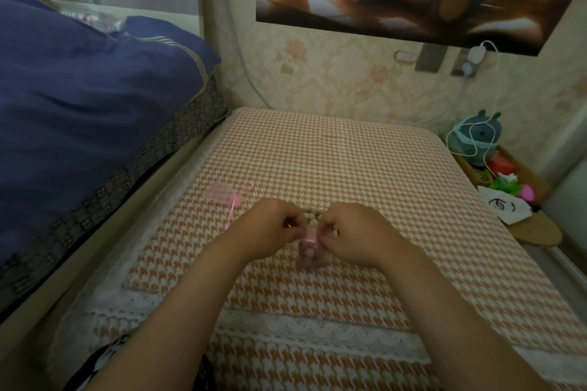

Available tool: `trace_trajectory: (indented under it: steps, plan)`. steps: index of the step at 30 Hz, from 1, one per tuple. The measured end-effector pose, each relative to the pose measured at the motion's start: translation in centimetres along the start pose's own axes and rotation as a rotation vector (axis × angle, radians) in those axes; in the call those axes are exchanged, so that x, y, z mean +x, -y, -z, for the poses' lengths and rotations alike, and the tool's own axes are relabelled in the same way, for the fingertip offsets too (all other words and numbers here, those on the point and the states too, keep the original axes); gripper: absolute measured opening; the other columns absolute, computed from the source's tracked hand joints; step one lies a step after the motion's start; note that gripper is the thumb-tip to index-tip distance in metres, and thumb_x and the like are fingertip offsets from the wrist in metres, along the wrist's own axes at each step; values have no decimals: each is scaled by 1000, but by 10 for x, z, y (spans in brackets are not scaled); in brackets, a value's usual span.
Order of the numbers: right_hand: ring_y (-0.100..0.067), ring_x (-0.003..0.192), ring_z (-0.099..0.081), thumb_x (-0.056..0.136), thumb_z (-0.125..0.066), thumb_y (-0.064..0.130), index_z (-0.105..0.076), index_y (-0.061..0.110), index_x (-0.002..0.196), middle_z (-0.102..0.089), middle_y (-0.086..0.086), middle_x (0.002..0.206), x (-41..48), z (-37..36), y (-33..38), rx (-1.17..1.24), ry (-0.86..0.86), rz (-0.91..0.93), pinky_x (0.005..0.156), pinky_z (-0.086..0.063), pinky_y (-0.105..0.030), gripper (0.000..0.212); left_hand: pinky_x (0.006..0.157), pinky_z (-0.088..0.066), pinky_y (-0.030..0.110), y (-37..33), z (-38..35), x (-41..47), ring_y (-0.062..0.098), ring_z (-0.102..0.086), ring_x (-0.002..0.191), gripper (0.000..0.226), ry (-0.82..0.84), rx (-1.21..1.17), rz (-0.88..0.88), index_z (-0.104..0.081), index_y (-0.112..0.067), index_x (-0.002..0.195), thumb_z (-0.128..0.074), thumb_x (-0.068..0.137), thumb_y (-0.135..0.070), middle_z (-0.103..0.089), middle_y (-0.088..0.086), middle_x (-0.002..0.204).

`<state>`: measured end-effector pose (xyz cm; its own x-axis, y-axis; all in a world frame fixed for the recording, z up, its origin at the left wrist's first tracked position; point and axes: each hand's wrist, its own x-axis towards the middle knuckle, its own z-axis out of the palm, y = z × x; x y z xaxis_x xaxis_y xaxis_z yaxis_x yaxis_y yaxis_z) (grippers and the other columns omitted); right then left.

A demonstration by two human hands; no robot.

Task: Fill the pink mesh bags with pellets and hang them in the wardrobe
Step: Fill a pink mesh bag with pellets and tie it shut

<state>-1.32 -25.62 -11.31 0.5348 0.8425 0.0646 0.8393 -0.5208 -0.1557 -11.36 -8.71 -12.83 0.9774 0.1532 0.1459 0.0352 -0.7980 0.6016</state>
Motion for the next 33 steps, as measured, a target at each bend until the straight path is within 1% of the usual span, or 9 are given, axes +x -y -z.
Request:
trace_trajectory:
  steps: [6, 10, 15, 18, 22, 25, 27, 30, 33]
  plan:
    - [-11, 93, -60, 92, -56, 29, -76, 36, 105, -62, 17, 100, -1, -5, 4, 154, 111, -2, 81, -54, -36, 24, 75, -56, 26, 0, 0, -5, 2, -66, 84, 4, 75, -29, 39, -72, -28, 85, -70, 87, -29, -70, -14, 88]
    - [-3, 90, -61, 90, -61, 26, -76, 36, 102, -67, 19, 97, -3, 0, -5, 354, 53, -41, 82, -56, -35, 22, 70, -53, 22, -6, 2, -7, -1, -65, 80, 6, 127, -28, 54, -73, -28, 87, -74, 84, -33, -66, -19, 81]
    - [-6, 92, -59, 87, -60, 23, -77, 37, 100, -64, 17, 102, -1, 2, -9, 235, 115, -34, 86, -55, -36, 25, 78, -57, 32, -8, 3, -2, 6, -65, 80, 10, 154, 85, 60, -77, -20, 90, -77, 81, -25, -68, -13, 82]
    - [-10, 94, -62, 88, -58, 19, -78, 36, 99, -64, 16, 102, 4, 0, -10, 287, 142, -37, 85, -56, -39, 29, 79, -58, 35, -6, 2, 1, 5, -65, 79, 9, 136, 60, 62, -78, -21, 89, -76, 83, -27, -71, -12, 85]
    - [1, 83, -62, 90, -53, 7, -77, 32, 92, -69, 15, 100, 8, 4, -24, 440, -78, -145, 72, -51, -22, 35, 79, -58, 37, -3, 1, 2, 4, -66, 80, 10, 125, 46, 55, -78, -24, 86, -75, 82, -33, -72, -11, 86]
    - [0, 83, -59, 94, -52, 9, -72, 29, 100, -67, 15, 105, 15, -1, -43, 437, -254, -246, 76, -50, -24, 28, 66, -56, 32, -4, 1, 1, 4, -63, 66, 17, 111, -15, 74, -78, -23, 80, -70, 86, -37, -69, -10, 72]
    - [-6, 89, -62, 96, -55, 15, -70, 30, 104, -66, 14, 106, 20, -13, -54, 383, -212, -290, 81, -52, -28, 22, 53, -44, 27, -6, -1, 1, 9, -52, 52, 29, 85, -28, 87, -75, -19, 72, -64, 91, -38, -62, -2, 59]
    - [-11, 98, -63, 88, -63, 19, -68, 34, 104, -66, 13, 106, 26, -31, -60, 319, -67, -307, 87, -55, -35, 23, 52, -36, 26, -7, -4, 3, 12, -45, 49, 37, 40, -47, 107, -69, -7, 71, -61, 95, -34, -58, 11, 59]
    - [-10, 95, -63, 85, -66, 17, -70, 34, 102, -68, 13, 106, 33, -42, -56, 279, -40, -251, 84, -55, -34, 24, 55, -39, 14, -7, -4, 2, -5, -55, 55, 19, 30, -44, 119, -77, -17, 87, -64, 93, -28, -64, -13, 65]
